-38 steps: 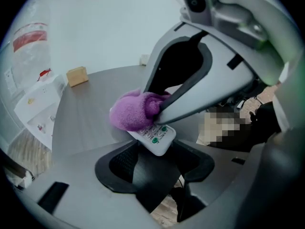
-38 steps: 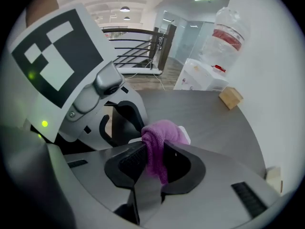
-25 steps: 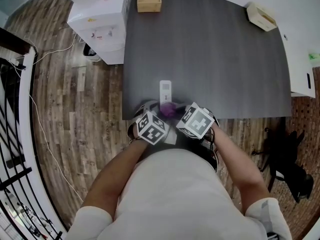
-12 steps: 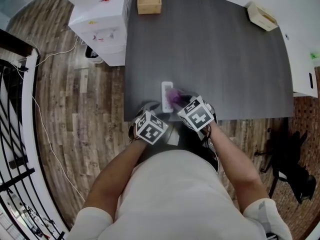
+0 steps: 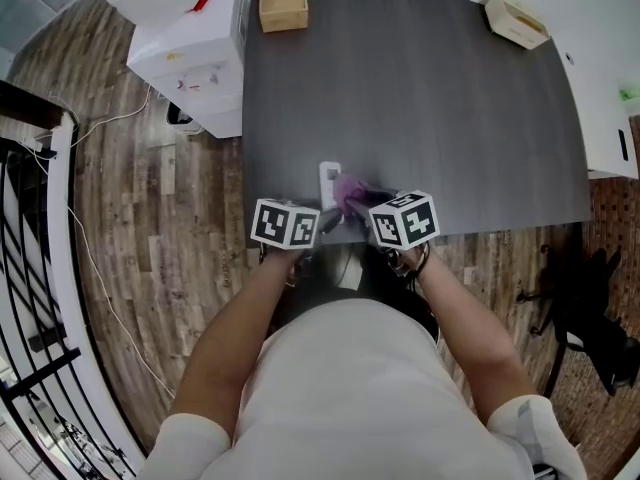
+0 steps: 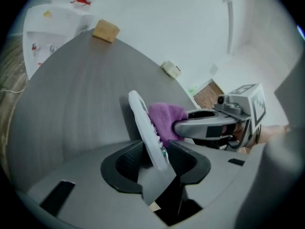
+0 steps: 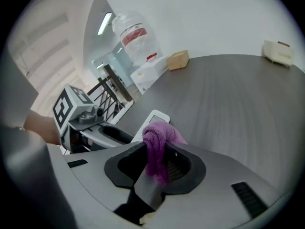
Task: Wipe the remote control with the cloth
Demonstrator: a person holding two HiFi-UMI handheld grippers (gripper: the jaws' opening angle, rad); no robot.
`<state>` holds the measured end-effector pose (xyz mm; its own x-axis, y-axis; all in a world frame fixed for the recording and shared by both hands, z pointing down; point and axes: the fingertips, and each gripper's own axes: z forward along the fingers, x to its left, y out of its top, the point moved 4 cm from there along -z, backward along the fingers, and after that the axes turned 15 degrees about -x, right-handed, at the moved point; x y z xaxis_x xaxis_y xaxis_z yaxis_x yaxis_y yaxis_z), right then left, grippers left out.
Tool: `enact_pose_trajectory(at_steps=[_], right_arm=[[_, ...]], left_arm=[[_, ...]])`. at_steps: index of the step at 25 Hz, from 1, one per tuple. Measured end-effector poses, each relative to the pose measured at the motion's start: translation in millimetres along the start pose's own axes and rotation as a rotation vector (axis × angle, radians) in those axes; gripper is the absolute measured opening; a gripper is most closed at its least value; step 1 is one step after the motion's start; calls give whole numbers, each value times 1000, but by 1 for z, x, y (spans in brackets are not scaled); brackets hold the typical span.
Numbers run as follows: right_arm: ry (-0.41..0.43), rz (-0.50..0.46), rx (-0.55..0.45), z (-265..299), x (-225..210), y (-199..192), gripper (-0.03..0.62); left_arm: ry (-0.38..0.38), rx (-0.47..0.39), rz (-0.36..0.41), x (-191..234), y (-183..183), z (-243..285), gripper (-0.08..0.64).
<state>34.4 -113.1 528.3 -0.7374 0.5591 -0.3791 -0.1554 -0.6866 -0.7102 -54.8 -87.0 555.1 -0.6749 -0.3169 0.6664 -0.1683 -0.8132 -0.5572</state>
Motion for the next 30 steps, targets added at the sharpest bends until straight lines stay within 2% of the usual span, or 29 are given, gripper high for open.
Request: enact_pose_trajectory(at_steps=[1,5,7,9,11,15,16,17,19,21,25,30], right_arm=[[-10,42,-33,-3,-3,2,104],[-60,202,-157,-19,-16,7,104],[-78,182,-165,-26,-21,8,104],[-101,83,-161,-34,-23,12,104],[-132,-48,-162,-42,-27,22,104],[-186,-336,-199,-49,-28,64,104],[-190,-397,-214,-48,-25,76,103],[-187,-452,-227,-47,-20,87,104],[-158,-537,-241,-42,-7,101,104],[-115,-584,-248,-39,9,103,104],[-40,-589,-241,-44,37,81,103],[-20,-667,-179,-50,58,55,104]], left_arm=[[11,5,-13,2,1,1,150],[4,9,-75,4,3,3,132],[-13,-14,-112,4,4,2,115],[-65,-59,-171,2,7,-4,101],[-161,-124,-279,-5,11,-14,98],[-373,-314,-628,-22,29,-38,97],[-419,-348,-681,-26,33,-42,97],[-459,-372,-698,-30,38,-46,97],[-522,-395,-682,-38,46,-50,97],[-542,-404,-664,-43,50,-51,97],[-504,-446,-675,-35,59,-55,95],[-445,-472,-674,-21,63,-59,95]])
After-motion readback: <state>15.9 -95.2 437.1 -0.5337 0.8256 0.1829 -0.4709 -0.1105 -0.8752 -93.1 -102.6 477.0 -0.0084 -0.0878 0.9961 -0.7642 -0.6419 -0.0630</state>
